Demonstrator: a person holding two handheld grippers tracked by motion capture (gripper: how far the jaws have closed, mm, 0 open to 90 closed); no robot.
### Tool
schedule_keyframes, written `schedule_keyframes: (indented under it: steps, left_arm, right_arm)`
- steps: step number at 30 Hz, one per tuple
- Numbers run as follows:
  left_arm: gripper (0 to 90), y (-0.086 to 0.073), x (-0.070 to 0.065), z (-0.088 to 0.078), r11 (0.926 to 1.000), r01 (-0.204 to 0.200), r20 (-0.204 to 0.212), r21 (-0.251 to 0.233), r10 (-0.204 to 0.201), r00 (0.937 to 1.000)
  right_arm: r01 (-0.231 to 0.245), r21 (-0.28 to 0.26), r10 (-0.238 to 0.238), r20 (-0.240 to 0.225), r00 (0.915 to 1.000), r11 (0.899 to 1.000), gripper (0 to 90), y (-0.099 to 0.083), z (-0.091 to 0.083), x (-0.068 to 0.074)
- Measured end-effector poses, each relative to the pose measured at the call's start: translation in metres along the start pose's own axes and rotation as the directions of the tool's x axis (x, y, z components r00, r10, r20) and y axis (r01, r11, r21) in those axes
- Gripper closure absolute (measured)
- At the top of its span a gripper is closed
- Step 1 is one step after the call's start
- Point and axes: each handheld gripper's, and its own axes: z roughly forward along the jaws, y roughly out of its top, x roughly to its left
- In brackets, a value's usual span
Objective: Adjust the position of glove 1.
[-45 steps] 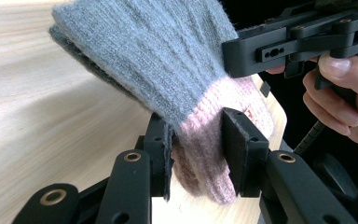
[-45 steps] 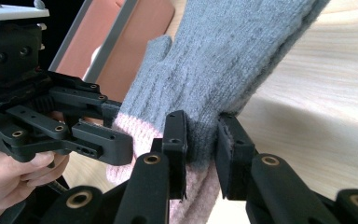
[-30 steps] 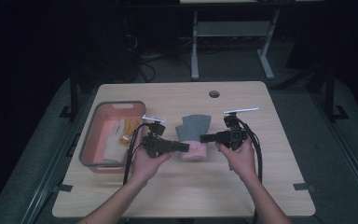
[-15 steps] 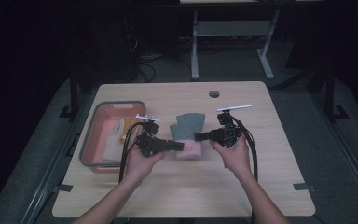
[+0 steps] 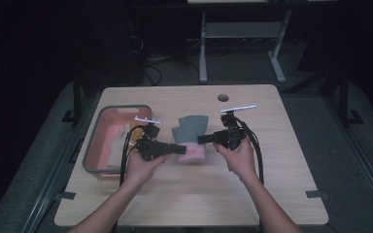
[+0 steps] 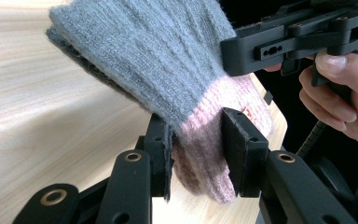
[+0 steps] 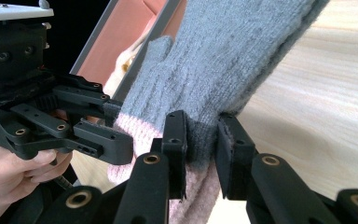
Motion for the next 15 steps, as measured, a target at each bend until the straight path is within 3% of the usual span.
schedule_keyframes:
  steps: [15]
  left_arm:
    - [64.7,0.002,0.010,-0.026,0.9996,0.011,-0.021,-0.026,-0.012,0.9997]
  right_arm:
    - [0.029,0.014,-0.029,-0.018,0.9994,0.999,75.0,0.017,0.017,0.019]
